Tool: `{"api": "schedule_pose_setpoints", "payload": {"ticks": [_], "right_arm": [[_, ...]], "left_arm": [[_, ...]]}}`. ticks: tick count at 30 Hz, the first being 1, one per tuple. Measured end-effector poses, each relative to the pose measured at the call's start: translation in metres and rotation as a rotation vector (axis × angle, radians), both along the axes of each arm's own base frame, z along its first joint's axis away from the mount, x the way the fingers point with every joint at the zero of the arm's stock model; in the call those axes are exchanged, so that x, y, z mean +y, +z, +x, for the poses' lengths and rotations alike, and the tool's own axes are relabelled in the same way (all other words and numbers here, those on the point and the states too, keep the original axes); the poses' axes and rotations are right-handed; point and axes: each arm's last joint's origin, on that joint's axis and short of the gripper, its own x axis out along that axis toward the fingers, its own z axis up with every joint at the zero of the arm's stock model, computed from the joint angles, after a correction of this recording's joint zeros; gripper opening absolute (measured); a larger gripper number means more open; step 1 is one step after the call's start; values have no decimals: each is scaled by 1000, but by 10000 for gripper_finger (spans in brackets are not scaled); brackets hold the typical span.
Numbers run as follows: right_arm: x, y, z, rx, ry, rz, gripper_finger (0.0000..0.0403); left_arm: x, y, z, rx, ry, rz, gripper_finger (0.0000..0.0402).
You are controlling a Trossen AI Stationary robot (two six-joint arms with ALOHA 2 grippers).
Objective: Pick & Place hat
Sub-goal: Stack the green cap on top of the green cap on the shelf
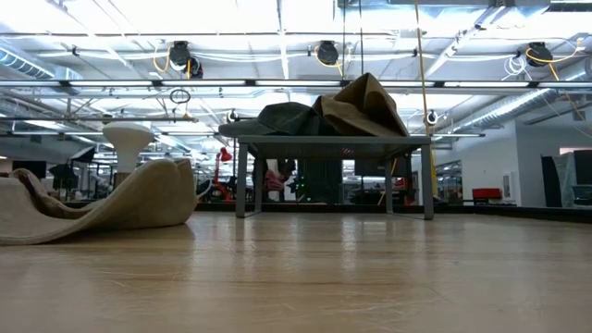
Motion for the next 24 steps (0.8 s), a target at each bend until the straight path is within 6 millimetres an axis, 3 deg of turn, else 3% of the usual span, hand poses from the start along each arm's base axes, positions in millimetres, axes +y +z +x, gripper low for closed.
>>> {"api": "schedule_pose_setpoints", "payload": {"ticks": [4, 7, 14, 17, 24], "right_arm": [[2, -3, 5, -3, 28, 29, 193], [2, -5, 9, 6, 30, 33, 166], [2, -4, 7, 36, -20, -64, 15], [2, -1, 3, 21, 4, -76, 8], [-13, 15, -26, -55, 16, -156, 3]], "left_arm": [[0, -5, 2, 39, -11, -12, 7], [-1, -10, 4, 73, -17, -24, 7], [-2, -12, 4, 68, -23, -42, 12], [-4, -12, 4, 19, -36, -92, 15], [-19, -18, 2, -258, -115, -411, 40]]}}
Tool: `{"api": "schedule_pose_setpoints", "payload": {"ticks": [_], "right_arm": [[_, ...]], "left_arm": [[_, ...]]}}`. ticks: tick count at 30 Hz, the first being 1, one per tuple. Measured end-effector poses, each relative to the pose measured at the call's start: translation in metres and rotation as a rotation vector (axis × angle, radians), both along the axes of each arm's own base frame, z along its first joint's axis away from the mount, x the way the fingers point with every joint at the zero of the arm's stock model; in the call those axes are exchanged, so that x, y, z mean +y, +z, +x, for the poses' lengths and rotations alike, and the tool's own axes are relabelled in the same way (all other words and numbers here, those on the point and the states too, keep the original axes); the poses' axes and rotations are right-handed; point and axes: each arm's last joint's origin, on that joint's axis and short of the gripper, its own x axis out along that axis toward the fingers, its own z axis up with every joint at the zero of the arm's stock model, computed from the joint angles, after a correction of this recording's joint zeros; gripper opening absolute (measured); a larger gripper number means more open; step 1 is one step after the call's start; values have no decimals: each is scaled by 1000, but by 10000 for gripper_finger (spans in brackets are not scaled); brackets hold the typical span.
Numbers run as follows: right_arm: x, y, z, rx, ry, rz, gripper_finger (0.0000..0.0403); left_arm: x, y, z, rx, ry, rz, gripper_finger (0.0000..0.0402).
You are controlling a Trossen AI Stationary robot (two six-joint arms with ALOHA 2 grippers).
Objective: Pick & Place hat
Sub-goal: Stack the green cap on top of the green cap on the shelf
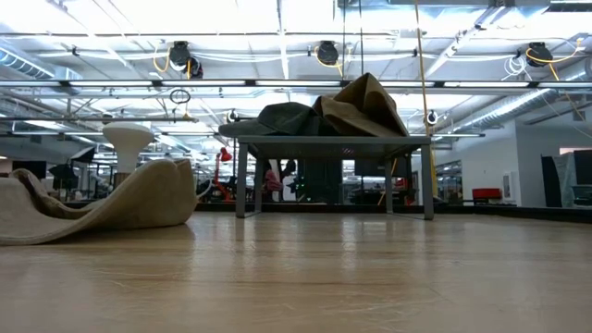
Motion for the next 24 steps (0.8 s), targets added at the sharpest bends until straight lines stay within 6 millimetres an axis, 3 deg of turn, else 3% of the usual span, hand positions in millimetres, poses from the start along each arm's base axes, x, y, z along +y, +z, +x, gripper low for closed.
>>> {"api": "schedule_pose_setpoints", "payload": {"ticks": [7, 13, 20, 24], "right_arm": [[-14, 13, -29, -55, -102, -128, 2], [-24, 15, -38, -31, -236, -218, 1], [-53, -4, -12, 175, -252, -255, 1], [-75, 1, 12, 240, -150, -350, 1]], "left_arm": [[-17, -12, -3, -206, -99, -322, 60], [-28, -22, -3, -275, -195, -535, 52], [-37, -28, -6, -271, -215, -611, 40], [-43, -28, -8, -257, -235, -605, 40]]}}
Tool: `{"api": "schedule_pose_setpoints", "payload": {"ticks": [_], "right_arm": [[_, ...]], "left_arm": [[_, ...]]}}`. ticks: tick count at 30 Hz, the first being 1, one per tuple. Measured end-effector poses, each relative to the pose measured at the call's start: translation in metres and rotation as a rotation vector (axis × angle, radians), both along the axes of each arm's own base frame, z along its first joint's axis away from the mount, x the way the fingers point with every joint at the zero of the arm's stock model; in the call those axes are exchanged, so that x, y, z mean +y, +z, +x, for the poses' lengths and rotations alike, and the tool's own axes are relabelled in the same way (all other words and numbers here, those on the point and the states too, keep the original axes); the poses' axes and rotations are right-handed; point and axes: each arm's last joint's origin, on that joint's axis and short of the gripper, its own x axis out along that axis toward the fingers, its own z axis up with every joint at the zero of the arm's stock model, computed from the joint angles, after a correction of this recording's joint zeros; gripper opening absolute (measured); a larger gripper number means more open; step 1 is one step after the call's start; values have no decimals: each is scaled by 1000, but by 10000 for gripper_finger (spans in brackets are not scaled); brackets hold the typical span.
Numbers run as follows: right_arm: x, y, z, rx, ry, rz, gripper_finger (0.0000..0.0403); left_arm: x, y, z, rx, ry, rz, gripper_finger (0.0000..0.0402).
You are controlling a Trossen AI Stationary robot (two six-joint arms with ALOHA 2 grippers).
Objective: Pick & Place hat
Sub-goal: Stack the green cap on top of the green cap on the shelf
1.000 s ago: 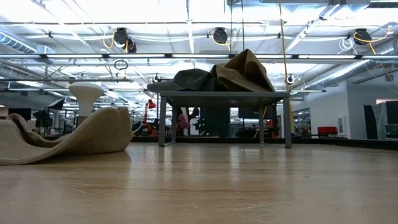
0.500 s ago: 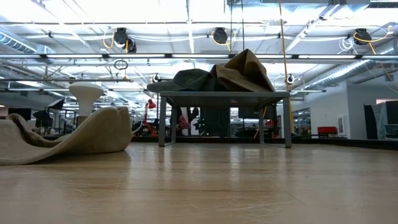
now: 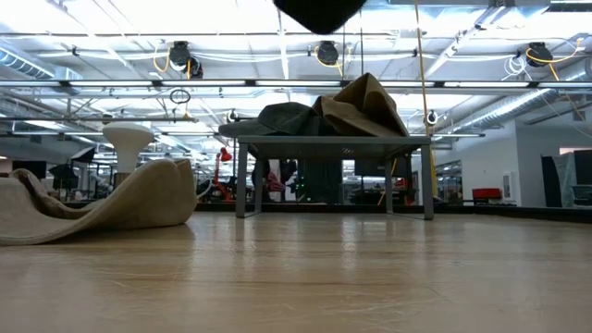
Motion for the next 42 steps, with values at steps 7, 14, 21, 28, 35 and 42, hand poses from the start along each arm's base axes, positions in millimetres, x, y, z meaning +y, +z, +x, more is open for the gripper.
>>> {"api": "schedule_pose_setpoints", "payload": {"ticks": [7, 14, 21, 28, 35, 42], "right_arm": [[-35, 31, 39, 143, 138, -300, 0], [-65, 52, 48, 353, 41, -642, 0], [-94, 54, 57, 449, -54, -862, 0], [-119, 20, 91, 480, 65, -842, 0], [-139, -18, 125, 486, 178, -783, 0], [-138, -36, 153, 414, 277, -747, 0]], "left_arm": [[-8, 2, -5, 16, -33, 32, 40], [-14, -2, -8, 57, -55, 52, 40], [-18, -3, -10, 64, -71, 56, 40], [-19, -3, -11, 64, -74, 56, 40], [-19, -3, -11, 64, -74, 56, 40], [-15, -3, -9, 75, -64, 75, 40]]}}
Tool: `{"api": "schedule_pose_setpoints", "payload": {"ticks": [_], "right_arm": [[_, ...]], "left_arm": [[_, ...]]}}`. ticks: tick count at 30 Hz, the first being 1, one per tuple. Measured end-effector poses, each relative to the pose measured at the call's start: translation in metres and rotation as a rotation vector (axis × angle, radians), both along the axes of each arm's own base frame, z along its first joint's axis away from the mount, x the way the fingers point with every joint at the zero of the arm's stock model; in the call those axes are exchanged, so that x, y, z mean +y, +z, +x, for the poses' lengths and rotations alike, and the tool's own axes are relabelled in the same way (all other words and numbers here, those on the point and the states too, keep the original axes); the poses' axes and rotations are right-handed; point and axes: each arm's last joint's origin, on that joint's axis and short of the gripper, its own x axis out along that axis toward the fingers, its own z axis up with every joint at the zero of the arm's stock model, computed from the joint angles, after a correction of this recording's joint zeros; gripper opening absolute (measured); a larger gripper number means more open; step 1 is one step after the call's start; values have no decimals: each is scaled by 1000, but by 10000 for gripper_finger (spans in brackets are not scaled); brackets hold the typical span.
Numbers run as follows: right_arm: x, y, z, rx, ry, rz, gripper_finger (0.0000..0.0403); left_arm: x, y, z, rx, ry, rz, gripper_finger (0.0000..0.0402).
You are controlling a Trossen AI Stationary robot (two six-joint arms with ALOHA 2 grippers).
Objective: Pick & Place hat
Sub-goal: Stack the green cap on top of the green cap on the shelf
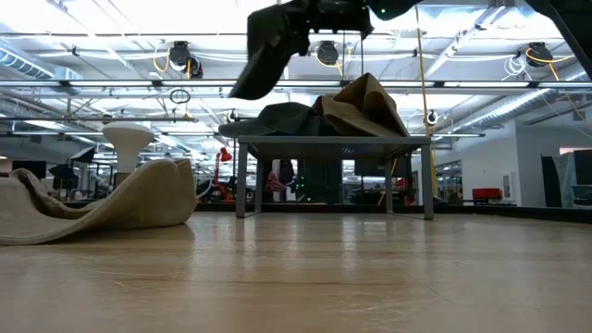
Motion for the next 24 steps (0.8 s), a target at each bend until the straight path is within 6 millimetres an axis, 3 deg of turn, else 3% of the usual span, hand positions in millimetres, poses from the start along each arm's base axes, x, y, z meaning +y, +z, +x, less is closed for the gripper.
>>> {"api": "schedule_pose_setpoints", "payload": {"ticks": [14, 24], "right_arm": [[-11, -61, 0, 271, -39, 296, 0], [-8, -67, -29, 305, -169, 326, 0]], "left_arm": [[1, 0, 0, 1, 4, 2, 40], [1, 0, 0, -1, 3, 0, 40]]}}
